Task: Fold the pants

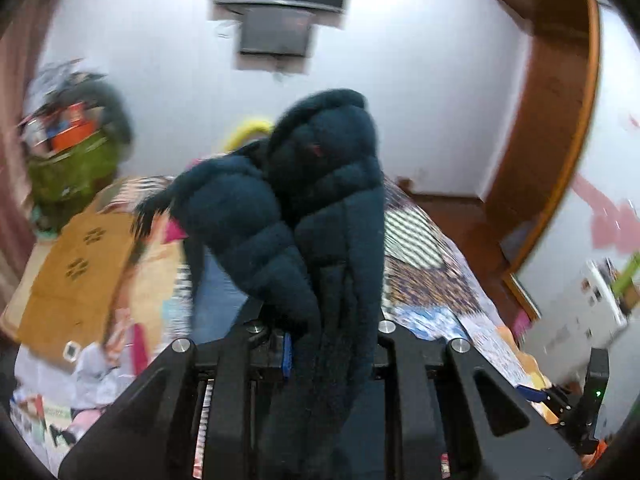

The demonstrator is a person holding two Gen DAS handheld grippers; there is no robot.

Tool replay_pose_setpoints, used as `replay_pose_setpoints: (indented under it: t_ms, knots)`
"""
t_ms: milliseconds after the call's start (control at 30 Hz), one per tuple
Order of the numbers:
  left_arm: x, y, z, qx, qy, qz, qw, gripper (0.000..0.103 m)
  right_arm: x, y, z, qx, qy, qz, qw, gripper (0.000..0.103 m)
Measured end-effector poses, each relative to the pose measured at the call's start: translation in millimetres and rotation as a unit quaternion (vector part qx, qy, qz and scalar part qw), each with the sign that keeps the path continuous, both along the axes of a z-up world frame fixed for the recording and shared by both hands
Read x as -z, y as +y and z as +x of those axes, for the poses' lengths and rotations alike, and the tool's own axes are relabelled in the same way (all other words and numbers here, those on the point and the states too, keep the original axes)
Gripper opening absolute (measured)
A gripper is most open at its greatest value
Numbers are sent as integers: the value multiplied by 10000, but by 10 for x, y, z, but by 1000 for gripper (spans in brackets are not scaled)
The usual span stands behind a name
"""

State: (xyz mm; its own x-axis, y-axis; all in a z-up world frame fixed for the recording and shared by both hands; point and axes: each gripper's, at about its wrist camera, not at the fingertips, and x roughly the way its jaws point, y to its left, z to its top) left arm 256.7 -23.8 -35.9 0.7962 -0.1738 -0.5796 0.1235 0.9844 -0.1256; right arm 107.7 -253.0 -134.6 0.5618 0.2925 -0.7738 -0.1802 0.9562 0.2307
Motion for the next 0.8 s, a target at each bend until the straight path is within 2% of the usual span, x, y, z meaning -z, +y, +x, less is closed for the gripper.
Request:
replay_pose_setpoints:
  t_ms: [133, 267, 400, 533, 633, 700, 733, 800]
  knots:
    - [320, -637, 170, 645, 412, 263, 9967, 20, 38, -89, -65, 45, 40, 1, 10000, 75]
    - [695, -1084, 274, 1120, 894, 562, 9881, 20, 84, -152, -123, 66, 74, -18, 9999, 75]
    - [1128, -1360, 204, 1540, 1393, 920, 9739, 20, 148, -210, -147, 99, 148, 51, 9998, 75]
    - [1323, -1429, 79, 1700, 1502, 1216, 9663, 24, 207, -208, -171, 97, 244, 76, 9996, 75]
    - [1380, -1387, 36, 1795, 1689, 1123, 9626, 39, 235, -186, -181, 71, 279, 55, 9996, 75]
    - [1357, -1384, -31, 1916, 1897, 918, 9586, 75, 243, -176, -186, 61, 287, 57, 9996, 75]
    - [1363, -1374, -54, 2002, 2041, 737, 9554, 80, 237, -167, -196, 52, 285, 61, 9996, 75]
    - [1340, -1330, -122, 2105, 2131, 484, 9529, 82, 223, -148, -210, 41, 280, 59, 9996, 75]
